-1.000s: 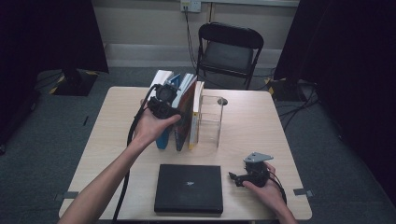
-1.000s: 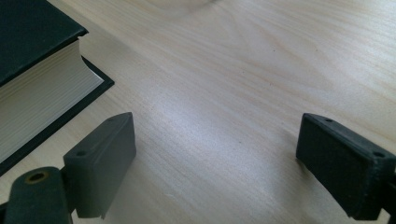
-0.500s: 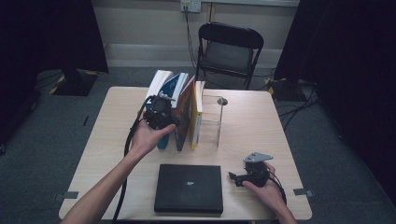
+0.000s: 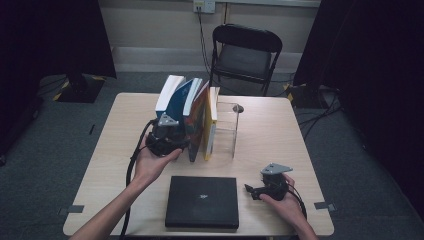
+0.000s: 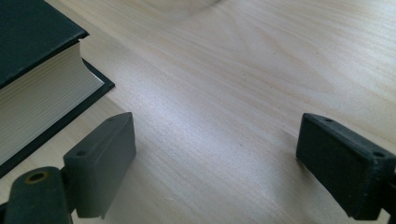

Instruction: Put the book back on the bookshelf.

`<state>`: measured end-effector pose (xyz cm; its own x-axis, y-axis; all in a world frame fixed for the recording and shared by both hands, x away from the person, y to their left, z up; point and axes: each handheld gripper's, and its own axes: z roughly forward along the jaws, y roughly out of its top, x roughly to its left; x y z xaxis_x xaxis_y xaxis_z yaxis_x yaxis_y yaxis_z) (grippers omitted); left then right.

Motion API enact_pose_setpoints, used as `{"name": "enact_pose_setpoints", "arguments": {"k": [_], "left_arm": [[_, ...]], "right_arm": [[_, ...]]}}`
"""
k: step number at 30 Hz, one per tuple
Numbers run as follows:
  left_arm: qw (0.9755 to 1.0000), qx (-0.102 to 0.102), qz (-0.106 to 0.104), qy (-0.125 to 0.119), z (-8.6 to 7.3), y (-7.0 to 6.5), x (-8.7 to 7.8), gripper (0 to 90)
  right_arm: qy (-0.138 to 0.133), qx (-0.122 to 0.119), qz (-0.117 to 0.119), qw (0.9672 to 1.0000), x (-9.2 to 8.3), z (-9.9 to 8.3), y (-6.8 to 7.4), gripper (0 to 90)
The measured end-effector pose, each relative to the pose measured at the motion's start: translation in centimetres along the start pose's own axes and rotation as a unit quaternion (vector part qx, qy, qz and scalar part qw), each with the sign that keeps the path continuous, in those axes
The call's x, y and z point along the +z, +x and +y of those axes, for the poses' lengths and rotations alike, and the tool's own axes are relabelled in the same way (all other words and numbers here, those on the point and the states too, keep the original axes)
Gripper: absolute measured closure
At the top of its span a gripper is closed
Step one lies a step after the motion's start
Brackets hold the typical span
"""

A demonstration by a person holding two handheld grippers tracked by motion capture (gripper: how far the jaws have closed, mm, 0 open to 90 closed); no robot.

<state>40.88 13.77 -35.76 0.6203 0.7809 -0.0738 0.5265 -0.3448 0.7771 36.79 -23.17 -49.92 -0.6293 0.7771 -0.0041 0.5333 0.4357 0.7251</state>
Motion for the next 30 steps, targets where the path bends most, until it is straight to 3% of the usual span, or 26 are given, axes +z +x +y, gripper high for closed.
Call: {"name": "enact_pose_setpoints", "arguments": {"k": [6,8,13,15,16,17,20,22,28,30], "left_arm": [[0.9998,-0.016,-0.008,0.007,-2.6,0.9,0.3,56.1],[0.9998,-0.015,-0.011,0.007,-2.9,0.9,0.4,56.0],[0.9990,-0.008,-0.037,0.025,-6.0,0.8,0.9,54.7],[0.9984,-0.010,-0.046,0.032,-7.2,0.8,1.0,51.9],[0.9971,-0.018,-0.056,0.047,-7.6,0.8,1.2,49.6],[0.9965,-0.013,-0.058,0.058,-8.0,0.9,1.3,46.1],[0.9962,-0.014,-0.060,0.062,-9.0,1.0,1.1,44.7],[0.9951,-0.014,-0.069,0.070,-10.4,1.2,0.9,41.8],[0.9932,-0.020,-0.080,0.082,-11.7,1.3,1.2,40.4],[0.9932,-0.012,-0.081,0.083,-11.7,1.2,1.3,38.9]], "right_arm": [[-0.002,-0.001,0.001,1.0000,0.1,0.0,0.0,11.8],[-0.003,-0.002,0.001,1.0000,0.1,0.0,0.0,11.8],[0.013,0.002,0.004,0.9999,-0.1,0.4,0.0,14.6],[0.017,0.003,0.014,0.9998,-0.2,0.5,0.2,15.9],[0.023,0.002,0.022,0.9995,-0.3,0.7,0.4,16.5],[0.022,0.001,0.031,0.9993,-0.4,0.8,0.6,16.7],[0.001,-0.001,0.037,0.9993,-1.1,1.2,1.2,16.9],[-0.025,-0.004,0.050,0.9984,-2.1,1.6,2.1,16.6],[-0.043,-0.026,0.089,0.9948,-3.4,1.8,5.2,15.4],[-0.044,-0.034,0.107,0.9928,-3.6,1.8,6.4,15.0]]}}
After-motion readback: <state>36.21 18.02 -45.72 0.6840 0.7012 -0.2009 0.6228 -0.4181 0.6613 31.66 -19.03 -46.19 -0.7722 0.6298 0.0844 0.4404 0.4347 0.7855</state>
